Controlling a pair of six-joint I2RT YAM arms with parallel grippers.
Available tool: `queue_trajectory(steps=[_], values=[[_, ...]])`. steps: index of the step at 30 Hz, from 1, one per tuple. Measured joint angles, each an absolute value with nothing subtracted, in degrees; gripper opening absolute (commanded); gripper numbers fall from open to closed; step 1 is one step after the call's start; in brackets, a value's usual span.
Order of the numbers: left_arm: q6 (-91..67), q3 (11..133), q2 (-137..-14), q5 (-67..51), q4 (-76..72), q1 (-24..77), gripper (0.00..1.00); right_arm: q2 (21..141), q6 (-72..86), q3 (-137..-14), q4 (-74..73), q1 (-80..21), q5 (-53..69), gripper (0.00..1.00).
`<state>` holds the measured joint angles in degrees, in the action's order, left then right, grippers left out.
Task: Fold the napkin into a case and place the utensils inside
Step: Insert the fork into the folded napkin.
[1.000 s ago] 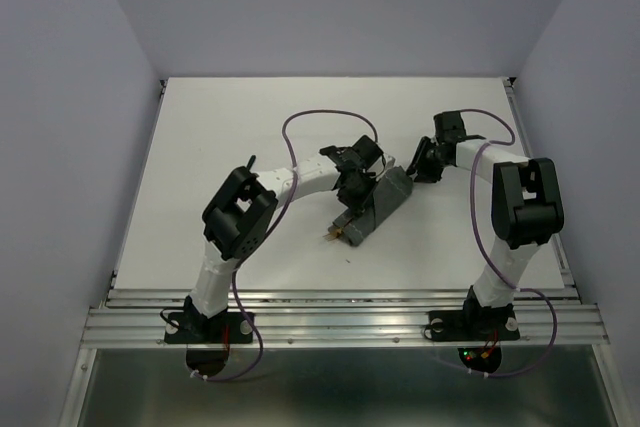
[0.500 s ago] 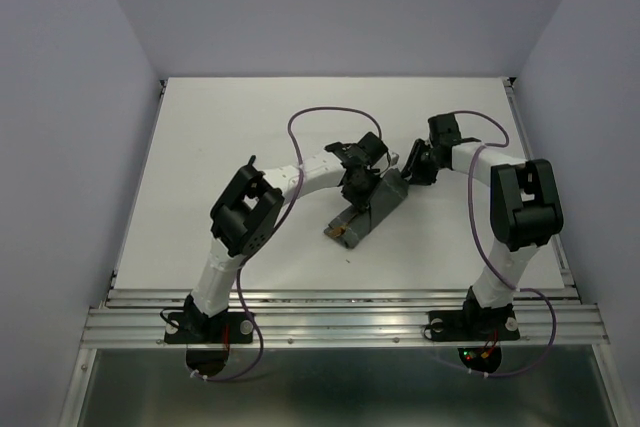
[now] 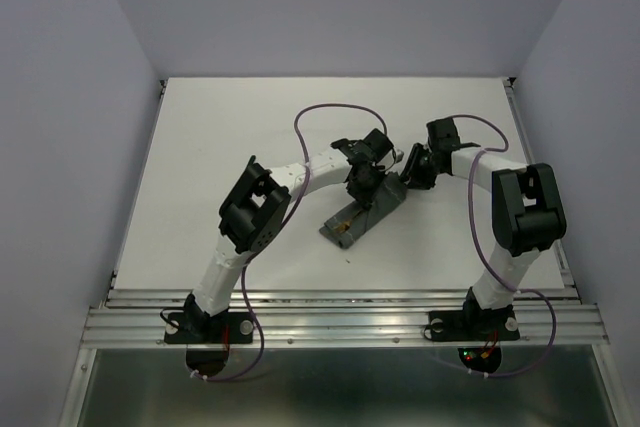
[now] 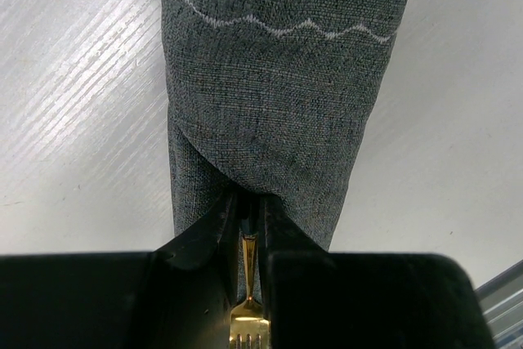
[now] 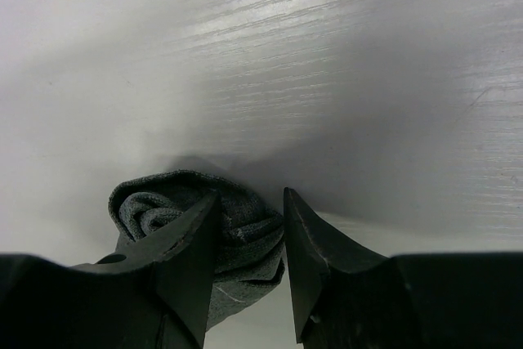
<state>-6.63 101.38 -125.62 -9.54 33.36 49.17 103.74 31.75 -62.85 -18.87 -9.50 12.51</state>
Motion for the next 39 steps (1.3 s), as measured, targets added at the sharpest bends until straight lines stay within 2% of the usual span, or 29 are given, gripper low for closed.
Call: queue_trajectory(steps=[1,4,9,39], values=[[-6.6,101.4,-125.6,-9.4,33.4,49.2,0.2,103.7,31.7,-62.8,-18.9,-9.5,12.5,0.42],[-6.4,101.4,-125.6,-8.9,33.5,49.2,0.33,103.5,31.7,-62.6,-18.8,-9.5,12.5,0.42],[-6.4,101.4,-125.6,-7.7,33.7,49.2,0.46,102.8,31.7,-61.7,-19.0,-9.5,12.6,0.43],[-6.7,85.0,-107.4,-3.3,31.4,49.2,0.47,101.8,31.7,-60.5,-18.9,-9.5,13.2,0.44]])
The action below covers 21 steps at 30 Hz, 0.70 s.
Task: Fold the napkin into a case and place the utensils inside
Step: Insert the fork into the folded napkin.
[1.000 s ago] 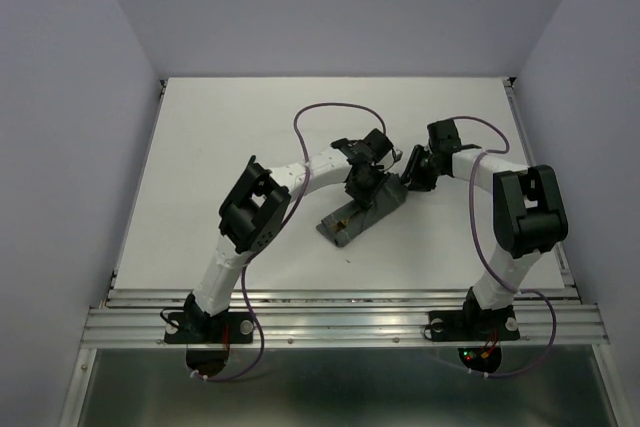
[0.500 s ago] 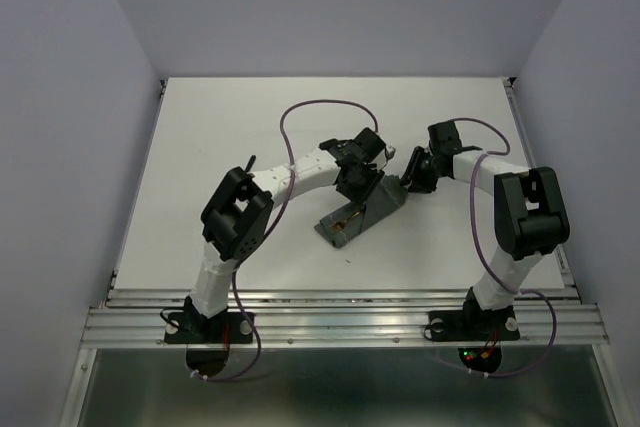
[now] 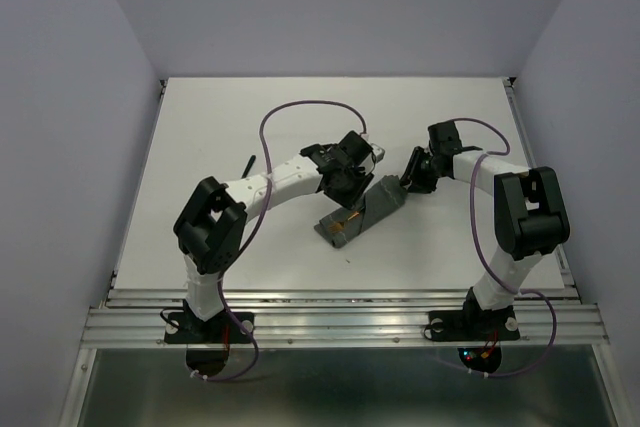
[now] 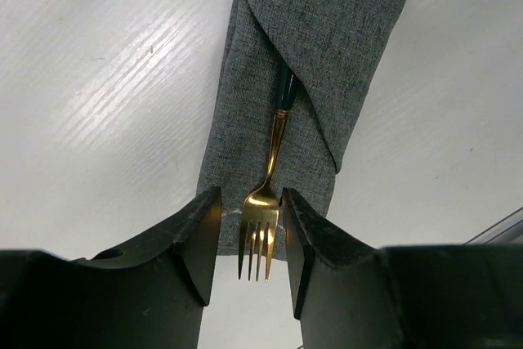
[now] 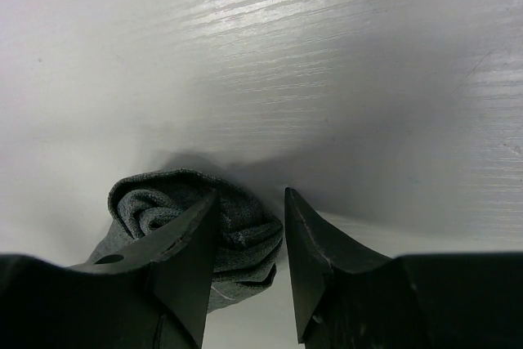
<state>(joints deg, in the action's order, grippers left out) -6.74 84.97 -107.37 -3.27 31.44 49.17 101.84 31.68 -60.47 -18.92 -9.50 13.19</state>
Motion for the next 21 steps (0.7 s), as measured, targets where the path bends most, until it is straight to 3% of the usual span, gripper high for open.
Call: queue_trajectory(steps=[6,21], values=[[-6.2,81.7,-106.5,-3.3,30.5,49.4,0.4,101.8,31.7,-60.5,-18.9,-9.5,13.4,0.44],[-5.6,81.3,-110.5,-4.2,28.4,51.2,0.35,101.8,31.7,-60.5,-19.0,-9.5,13.5,0.44]])
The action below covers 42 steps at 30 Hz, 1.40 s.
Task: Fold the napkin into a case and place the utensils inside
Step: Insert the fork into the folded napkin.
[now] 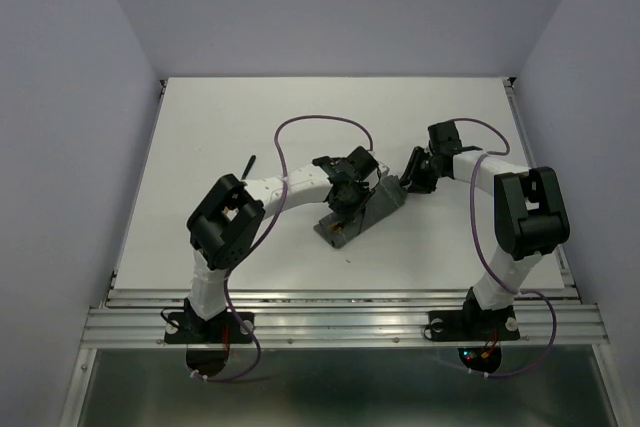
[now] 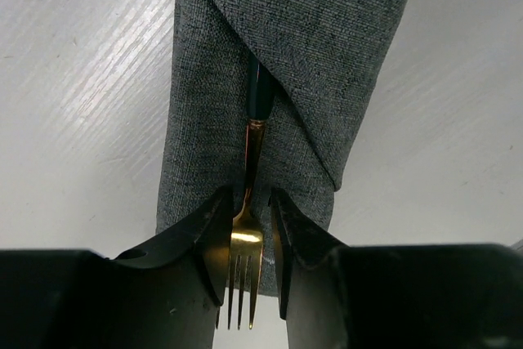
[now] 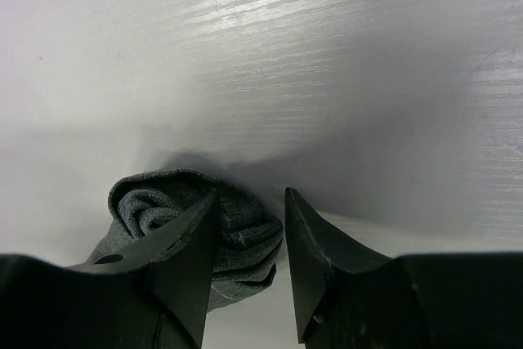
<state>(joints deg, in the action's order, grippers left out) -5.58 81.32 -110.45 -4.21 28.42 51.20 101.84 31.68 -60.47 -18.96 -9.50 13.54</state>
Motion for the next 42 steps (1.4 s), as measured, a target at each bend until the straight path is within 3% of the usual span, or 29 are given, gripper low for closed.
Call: queue_trajectory(steps=[4,15,20,32,42], values=[[-5.5,81.3,-112.6,-4.1,28.3,51.2,0.31,101.8,31.7,-60.5,-19.0,-9.5,13.5,0.44],[-5.1,81.6,-113.4,-3.3,28.2,51.3,0.06,101.8,31.6,-60.5,-19.0,-9.5,13.7,0.43],[-4.4,83.0,-114.0,-2.7,29.4,51.4,0.02,101.9,30.9,-60.5,-19.0,-9.6,14.4,0.42],[-1.0,87.2,-116.6,-1.2,32.2,51.3,0.02,103.1,28.2,-62.2,-20.4,-10.6,15.4,0.42],[2.2,90.1,-118.3,3.7,33.7,51.3,0.16,103.4,27.2,-62.5,-20.6,-11.0,15.7,0.42]])
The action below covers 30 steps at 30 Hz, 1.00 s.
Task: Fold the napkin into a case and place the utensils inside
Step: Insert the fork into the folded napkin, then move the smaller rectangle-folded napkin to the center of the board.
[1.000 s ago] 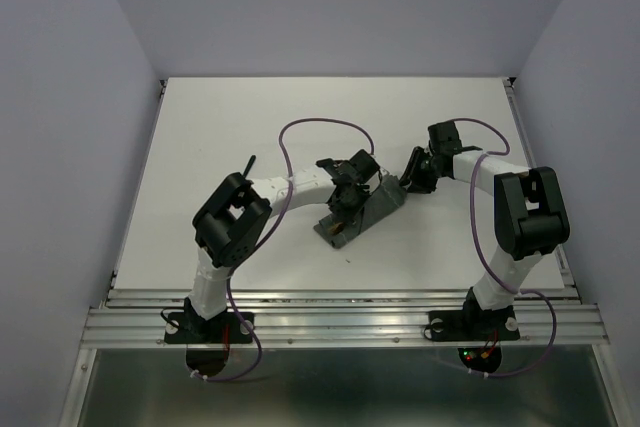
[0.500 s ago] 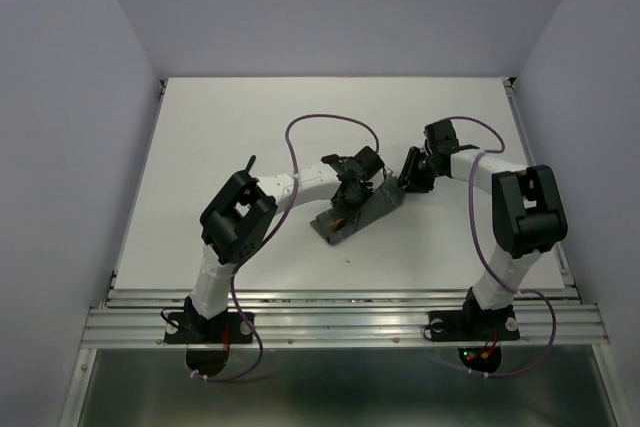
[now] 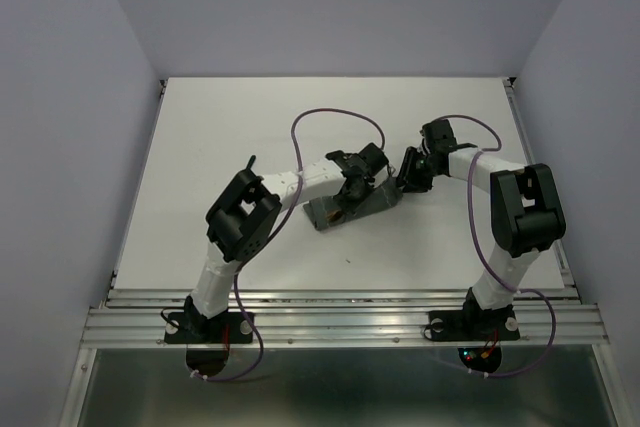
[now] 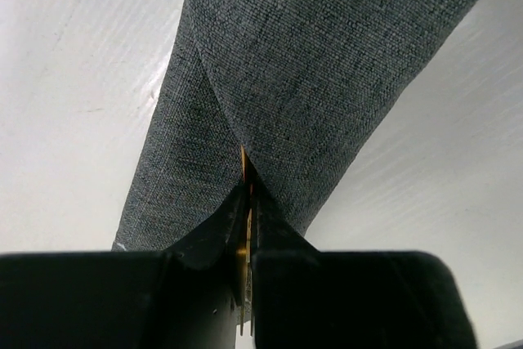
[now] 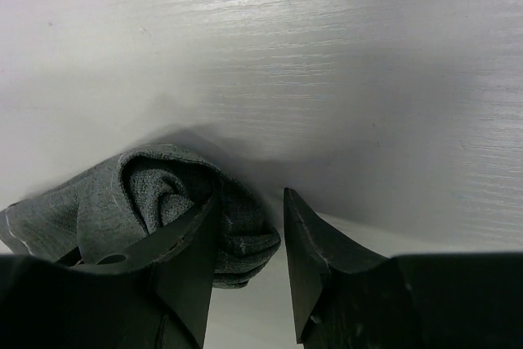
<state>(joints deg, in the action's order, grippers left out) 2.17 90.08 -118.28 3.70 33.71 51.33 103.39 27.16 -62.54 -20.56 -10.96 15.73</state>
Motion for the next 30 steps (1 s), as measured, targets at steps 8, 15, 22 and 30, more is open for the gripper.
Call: queue_trajectory(steps=[8,15,22,30], values=[[3.1,92.0,-120.3,8.1,34.3,51.3,0.51,103.2,27.0,-62.5,-20.6,-11.0,15.4,0.46],[1.8,92.0,-120.2,10.7,34.3,51.2,0.51,96.3,28.9,-57.0,-21.7,-11.0,9.4,0.51],[1.0,89.1,-115.7,10.3,33.5,48.8,0.5,82.1,31.7,-51.6,-22.8,-11.3,1.0,0.52],[-0.9,87.1,-109.0,6.2,29.6,40.9,0.49,71.5,31.6,-47.2,-24.3,-11.4,0.8,0.51]])
